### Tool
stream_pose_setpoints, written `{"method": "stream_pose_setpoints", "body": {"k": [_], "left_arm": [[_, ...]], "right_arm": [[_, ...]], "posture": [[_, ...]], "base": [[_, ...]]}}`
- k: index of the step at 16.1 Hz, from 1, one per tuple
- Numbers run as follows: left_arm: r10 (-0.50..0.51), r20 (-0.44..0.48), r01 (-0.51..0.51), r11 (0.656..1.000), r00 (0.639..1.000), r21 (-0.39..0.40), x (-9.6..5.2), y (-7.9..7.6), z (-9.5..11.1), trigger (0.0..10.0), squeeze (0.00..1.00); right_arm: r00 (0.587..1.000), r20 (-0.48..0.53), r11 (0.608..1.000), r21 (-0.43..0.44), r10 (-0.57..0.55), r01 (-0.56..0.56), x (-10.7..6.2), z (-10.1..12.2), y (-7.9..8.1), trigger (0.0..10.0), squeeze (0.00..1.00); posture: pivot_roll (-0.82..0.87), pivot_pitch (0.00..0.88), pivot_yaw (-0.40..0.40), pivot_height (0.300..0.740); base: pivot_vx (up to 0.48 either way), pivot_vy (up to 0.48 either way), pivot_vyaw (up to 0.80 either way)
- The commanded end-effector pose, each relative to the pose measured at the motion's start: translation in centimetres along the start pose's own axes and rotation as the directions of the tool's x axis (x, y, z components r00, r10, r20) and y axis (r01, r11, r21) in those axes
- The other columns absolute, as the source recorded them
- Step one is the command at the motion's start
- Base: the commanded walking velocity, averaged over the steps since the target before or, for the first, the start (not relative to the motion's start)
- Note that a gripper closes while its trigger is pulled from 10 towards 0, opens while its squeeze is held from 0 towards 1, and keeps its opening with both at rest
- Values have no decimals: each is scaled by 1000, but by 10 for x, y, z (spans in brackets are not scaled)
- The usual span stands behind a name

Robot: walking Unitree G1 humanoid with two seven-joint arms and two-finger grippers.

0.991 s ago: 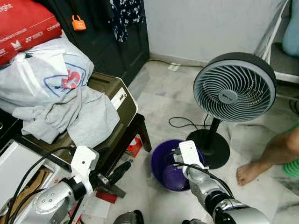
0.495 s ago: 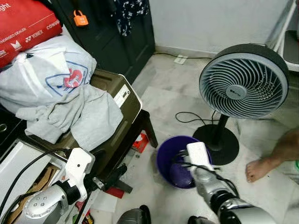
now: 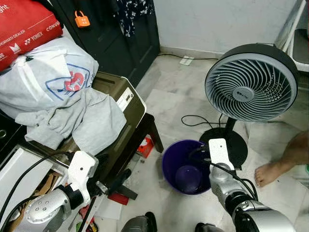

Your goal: Clean up the room

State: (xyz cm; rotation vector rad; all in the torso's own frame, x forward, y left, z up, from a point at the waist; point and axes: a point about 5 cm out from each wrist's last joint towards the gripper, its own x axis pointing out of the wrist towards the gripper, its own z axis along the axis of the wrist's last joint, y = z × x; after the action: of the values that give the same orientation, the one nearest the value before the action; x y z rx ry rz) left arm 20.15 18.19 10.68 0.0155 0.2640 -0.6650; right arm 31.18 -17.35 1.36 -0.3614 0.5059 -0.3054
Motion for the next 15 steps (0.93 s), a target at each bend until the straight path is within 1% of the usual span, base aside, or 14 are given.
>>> {"method": "stream_pose_setpoints", "body": {"k": [1, 2, 3, 5, 6, 8, 9, 10, 12, 13, 14, 15], "left_arm": [[40, -17, -39, 999, 999, 4, -6, 6, -2, 10000, 0], [43, -16, -43, 999, 999, 3, -6, 6, -2, 10000, 0], [45, -15, -45, 999, 999, 4, -6, 6, -2, 10000, 0], [51, -17, -51, 999, 999, 3, -7, 7, -3, 10000, 0], [51, -18, -51, 999, 999, 3, -7, 7, -3, 10000, 0], [51, -13, -51, 999, 999, 3, -4, 8, -2, 10000, 0], [51, -8, -51, 999, 999, 4, -2, 8, -2, 10000, 0], [53, 1, -53, 999, 999, 2, 0, 8, -1, 10000, 0], [59, 33, -58, 998, 998, -7, 11, 7, -1, 10000, 0], [64, 51, -63, 998, 997, -18, 18, 6, -1, 10000, 0], [68, 64, -67, 997, 996, -25, 22, 5, 0, 10000, 0], [78, 79, -76, 997, 994, -34, 27, 5, -1, 10000, 0]], "right_arm": [[999, 24, 1000, 4, 26, -26, -2, 6, 8, 10000, 549], [999, 34, 1000, 6, 30, -30, -2, 8, 8, 10000, 510], [998, 46, 1000, 5, 30, -31, -2, 10, 9, 10000, 20], [994, 93, 998, 24, 53, -55, -4, 20, 15, 10000, 20], [993, 99, 998, 28, 58, -61, -4, 21, 17, 10000, 20], [984, 140, 993, 21, 109, -113, -10, 25, 30, 10000, 39], [981, 148, 991, 33, 124, -130, -11, 27, 33, 10000, 86], [975, 163, 985, 61, 148, -160, -13, 30, 36, 10000, 1000], [956, 212, 968, 105, 202, -228, -17, 37, 44, 10000, 1000], [948, 236, 966, 93, 215, -243, -18, 40, 44, 10000, 1000], [943, 247, 963, 98, 222, -253, -18, 40, 44, 10000, 1000], [937, 264, 956, 119, 229, -267, -19, 41, 44, 10000, 1000]], "posture": [[177, 204, 193, 740], [177, 204, 193, 740], [177, 204, 193, 740], [179, 201, 195, 740], [179, 201, 195, 740], [171, 196, 195, 740], [166, 190, 190, 740], [157, 182, 183, 740], [122, 152, 155, 740], [98, 133, 138, 740], [93, 129, 134, 740], [60, 103, 114, 740]], "base": [[0, 0, 0], [0, 0, 0], [0, 0, 0], [0, 0, 0], [0, 0, 0], [0, 0, 0], [0, 0, 0], [0, 0, 0], [0, 0, 0], [0, 0, 0], [0, 0, 0], [0, 0, 0]]}}
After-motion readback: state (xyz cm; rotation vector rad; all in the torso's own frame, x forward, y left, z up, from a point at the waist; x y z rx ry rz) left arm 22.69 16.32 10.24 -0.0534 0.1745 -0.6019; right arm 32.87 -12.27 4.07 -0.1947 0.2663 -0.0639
